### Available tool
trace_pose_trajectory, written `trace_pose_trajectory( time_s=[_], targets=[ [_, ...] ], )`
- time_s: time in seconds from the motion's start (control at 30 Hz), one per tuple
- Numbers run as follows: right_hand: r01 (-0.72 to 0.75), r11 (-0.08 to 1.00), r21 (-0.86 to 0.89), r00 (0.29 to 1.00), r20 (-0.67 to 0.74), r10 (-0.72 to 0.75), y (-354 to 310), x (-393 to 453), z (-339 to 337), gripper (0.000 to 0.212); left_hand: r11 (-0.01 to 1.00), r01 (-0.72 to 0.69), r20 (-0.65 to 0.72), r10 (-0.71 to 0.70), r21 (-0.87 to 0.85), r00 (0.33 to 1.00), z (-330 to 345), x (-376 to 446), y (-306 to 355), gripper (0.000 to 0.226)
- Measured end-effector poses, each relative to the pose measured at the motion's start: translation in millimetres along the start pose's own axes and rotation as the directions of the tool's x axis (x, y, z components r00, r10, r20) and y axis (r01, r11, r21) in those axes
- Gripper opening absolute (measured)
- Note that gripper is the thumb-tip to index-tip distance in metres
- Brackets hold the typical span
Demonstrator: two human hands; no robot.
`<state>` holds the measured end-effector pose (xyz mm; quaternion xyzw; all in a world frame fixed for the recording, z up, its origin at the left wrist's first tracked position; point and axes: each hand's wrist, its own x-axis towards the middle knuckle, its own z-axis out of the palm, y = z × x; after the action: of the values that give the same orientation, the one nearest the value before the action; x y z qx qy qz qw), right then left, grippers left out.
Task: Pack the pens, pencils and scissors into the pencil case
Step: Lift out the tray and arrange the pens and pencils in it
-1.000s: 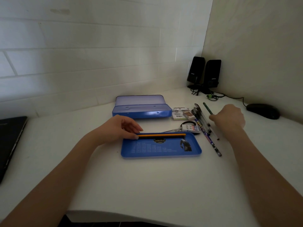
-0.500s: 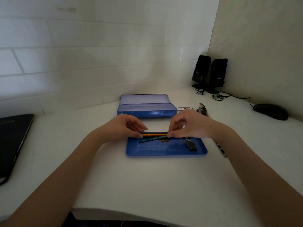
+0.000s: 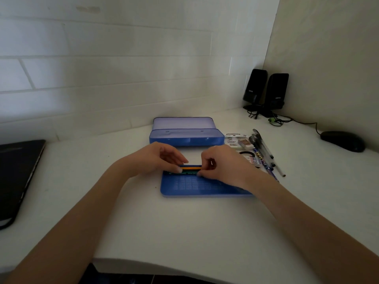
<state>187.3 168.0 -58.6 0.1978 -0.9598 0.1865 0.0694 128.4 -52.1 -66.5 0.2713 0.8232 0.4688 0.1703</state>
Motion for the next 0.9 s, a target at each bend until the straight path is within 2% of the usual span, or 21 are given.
trace_pose_trajectory(
  time_s=[0.1,0.17,0.23,0.33,0.4,0.5,0.57,0.63,0.7,0.9],
  targets=[
    [-0.018,1.0,-0.018,0.999,-0.034,0.018,-2.1,-0.8,0.0,0.031,1.0,-0.019,-0.001,0.019,0.022,1.0,1.3,0.5,-0.3,0.025],
    [-0.074,0.995,0.068,0.994,-0.071,0.079,2.5,-2.4,-7.4,0.032,0.999,-0.021,-0.001,0.021,0.025,1.0,1.5,0.5,0.0,0.024],
    [-0.133,0.976,0.175,0.968,-0.188,0.165,14.4,-3.5,-19.5,0.033,0.999,-0.016,0.004,0.016,0.033,1.0,1.3,0.4,0.3,0.022],
    [-0.256,0.945,0.206,0.856,-0.406,0.32,44.5,-7.1,-41.4,0.029,0.999,-0.005,0.007,0.005,0.046,1.0,1.5,0.3,1.1,0.02],
    [-0.409,0.902,0.139,0.779,-0.461,0.424,69.1,-14.5,-55.2,0.024,0.998,0.002,0.008,-0.002,0.06,1.0,1.4,0.4,1.8,0.017],
    [-0.644,0.754,0.129,0.687,-0.335,0.645,101.6,-28.4,-70.6,0.021,0.996,0.008,0.007,-0.009,0.089,1.0,1.8,-0.1,2.6,0.014],
    [-0.748,0.636,0.189,0.621,-0.138,0.771,109.7,-35.3,-75.9,0.021,0.995,0.011,0.001,-0.011,0.096,1.0,2.3,-0.7,2.8,0.015],
    [-0.828,0.534,0.173,0.549,0.052,0.834,111.7,-40.6,-78.6,0.019,0.996,0.014,-0.004,-0.013,0.092,1.0,2.9,-0.9,3.0,0.017],
    [-0.848,0.512,0.139,0.528,0.131,0.839,112.5,-43.9,-80.0,0.019,0.995,0.008,0.0,-0.008,0.096,1.0,3.0,-1.0,3.3,0.02],
    [-0.834,0.536,0.129,0.551,0.197,0.811,110.5,-42.4,-81.4,0.027,0.985,-0.037,0.021,0.034,0.168,0.999,5.3,0.0,4.5,0.026]
  ],
)
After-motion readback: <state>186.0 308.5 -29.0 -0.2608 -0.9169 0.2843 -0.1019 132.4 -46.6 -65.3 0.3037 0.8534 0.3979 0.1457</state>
